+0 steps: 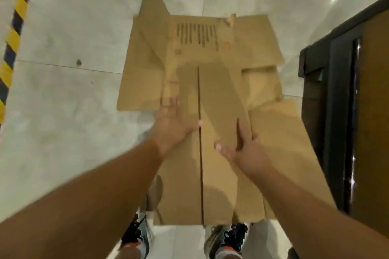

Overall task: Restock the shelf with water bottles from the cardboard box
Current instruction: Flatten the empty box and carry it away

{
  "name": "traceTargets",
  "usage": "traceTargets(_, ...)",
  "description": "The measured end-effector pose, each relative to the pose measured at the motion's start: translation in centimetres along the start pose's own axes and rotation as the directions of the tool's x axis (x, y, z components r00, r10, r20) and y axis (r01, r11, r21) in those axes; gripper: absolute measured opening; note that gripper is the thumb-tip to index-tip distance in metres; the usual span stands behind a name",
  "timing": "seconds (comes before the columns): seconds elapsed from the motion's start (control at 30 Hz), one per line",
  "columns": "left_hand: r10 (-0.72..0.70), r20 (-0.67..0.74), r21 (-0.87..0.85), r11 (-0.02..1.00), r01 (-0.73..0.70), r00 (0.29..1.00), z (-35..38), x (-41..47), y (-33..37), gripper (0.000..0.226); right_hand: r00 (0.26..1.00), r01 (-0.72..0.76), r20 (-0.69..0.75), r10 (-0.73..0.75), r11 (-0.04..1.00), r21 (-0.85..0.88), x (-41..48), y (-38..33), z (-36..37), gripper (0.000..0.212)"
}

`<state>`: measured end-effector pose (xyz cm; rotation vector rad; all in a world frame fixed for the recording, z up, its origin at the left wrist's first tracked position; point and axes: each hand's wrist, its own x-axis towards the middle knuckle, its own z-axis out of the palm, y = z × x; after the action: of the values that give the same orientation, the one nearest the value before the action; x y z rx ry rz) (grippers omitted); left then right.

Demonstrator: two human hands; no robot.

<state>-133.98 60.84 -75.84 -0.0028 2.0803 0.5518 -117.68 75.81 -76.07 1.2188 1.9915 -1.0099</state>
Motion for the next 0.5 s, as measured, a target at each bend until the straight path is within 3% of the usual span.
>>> traceTargets(0.17, 0.012, -0.009, 0.151, 0.989, -0.011, 1.0, 6.1, 0.8, -3.2, 0.123, 0.995, -0.065, 0.084, 0.06, 0.996, 0.06, 1.3, 5.4, 2.1, 0.113)
traceTargets(0.27, 0.033, -0.048, 0.192, 0.981, -0.023, 0.998, 6.3, 3.1, -1.2, 0.128, 1.0, -0.019, -0.008, 0.02, 0.996, 0.092, 3.2, 5.9, 0.9, 0.108)
traceTargets(0.37, 0.118, -0.088, 0.12, 0.987, -0.107, 0.989, 5.9, 5.7, 1.8, 0.125, 0.99, 0.024, -0.14, -0.011, 0.995, 0.093, 5.1, 4.7, -1.6, 0.109)
traceTargets(0.5, 0.205, 0.028, 0.102, 0.973, -0.207, 0.978, 8.1, 7.0, 2.6, 0.126, 0.972, -0.066, -0.226, 0.072, 0.997, 0.035, 6.7, 4.7, -3.4, 0.111)
